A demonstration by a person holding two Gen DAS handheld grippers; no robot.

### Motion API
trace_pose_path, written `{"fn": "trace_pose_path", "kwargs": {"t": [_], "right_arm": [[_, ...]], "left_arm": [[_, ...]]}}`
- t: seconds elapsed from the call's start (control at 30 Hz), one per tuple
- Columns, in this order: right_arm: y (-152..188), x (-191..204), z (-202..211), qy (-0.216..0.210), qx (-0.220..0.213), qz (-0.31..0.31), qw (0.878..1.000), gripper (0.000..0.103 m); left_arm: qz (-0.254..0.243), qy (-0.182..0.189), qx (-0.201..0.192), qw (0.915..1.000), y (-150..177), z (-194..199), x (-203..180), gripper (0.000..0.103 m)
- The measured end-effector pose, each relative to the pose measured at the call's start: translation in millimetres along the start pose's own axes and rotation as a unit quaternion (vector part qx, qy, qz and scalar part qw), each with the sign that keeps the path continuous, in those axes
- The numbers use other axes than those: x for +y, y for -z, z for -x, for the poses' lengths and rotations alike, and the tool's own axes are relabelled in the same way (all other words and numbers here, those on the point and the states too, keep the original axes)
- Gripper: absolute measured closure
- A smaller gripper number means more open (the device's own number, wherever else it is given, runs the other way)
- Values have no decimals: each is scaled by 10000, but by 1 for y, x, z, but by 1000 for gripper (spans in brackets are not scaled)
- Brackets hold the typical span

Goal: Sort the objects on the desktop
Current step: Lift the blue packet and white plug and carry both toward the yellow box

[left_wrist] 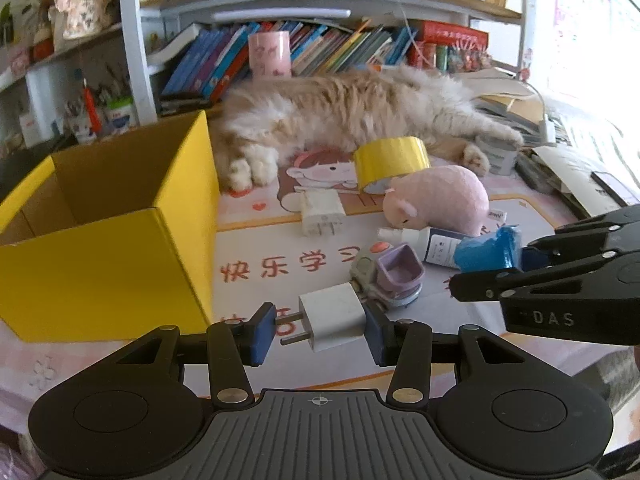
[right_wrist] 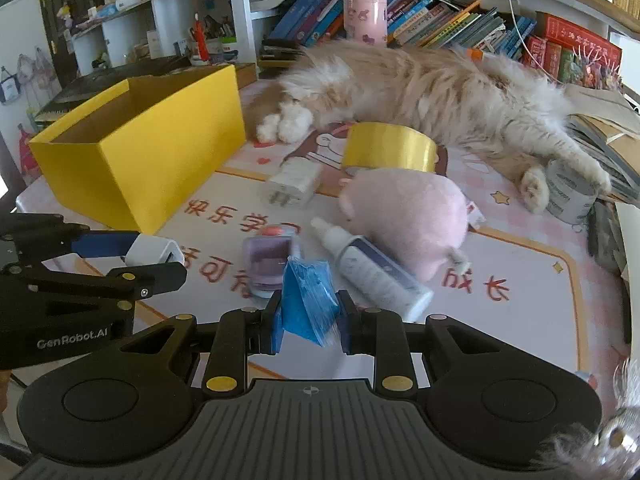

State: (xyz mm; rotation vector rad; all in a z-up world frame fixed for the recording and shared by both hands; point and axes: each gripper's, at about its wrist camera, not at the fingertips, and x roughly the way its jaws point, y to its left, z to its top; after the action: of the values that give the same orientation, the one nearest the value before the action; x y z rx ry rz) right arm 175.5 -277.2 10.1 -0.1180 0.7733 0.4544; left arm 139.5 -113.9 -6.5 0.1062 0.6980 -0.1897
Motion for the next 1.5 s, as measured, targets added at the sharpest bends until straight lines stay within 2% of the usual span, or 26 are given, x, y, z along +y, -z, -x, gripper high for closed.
{"fn": "trace_pose_path", "kwargs": {"t": [0.37,0.63,0.9,1.2,1.5], "right_arm": [[6,64,2,95,18,3,10000,79],[18,120,10,96,-48,330,9994,79],[38,159,16,177,-27,15,9998,79],[54,200,13,31,-1,-259,9997,79],[55,228,11,-119,66,-72,9999,79]], "left_arm": [[-96,152,-73,9998,28,34,44,57],[43,208,-74,9997,46,57,79,57],[-126,267,10,9996,71,81,104,57],[-159,114,124,9997,99,108,133,57],[105,-23,58,9999,112,121,156,57]]}}
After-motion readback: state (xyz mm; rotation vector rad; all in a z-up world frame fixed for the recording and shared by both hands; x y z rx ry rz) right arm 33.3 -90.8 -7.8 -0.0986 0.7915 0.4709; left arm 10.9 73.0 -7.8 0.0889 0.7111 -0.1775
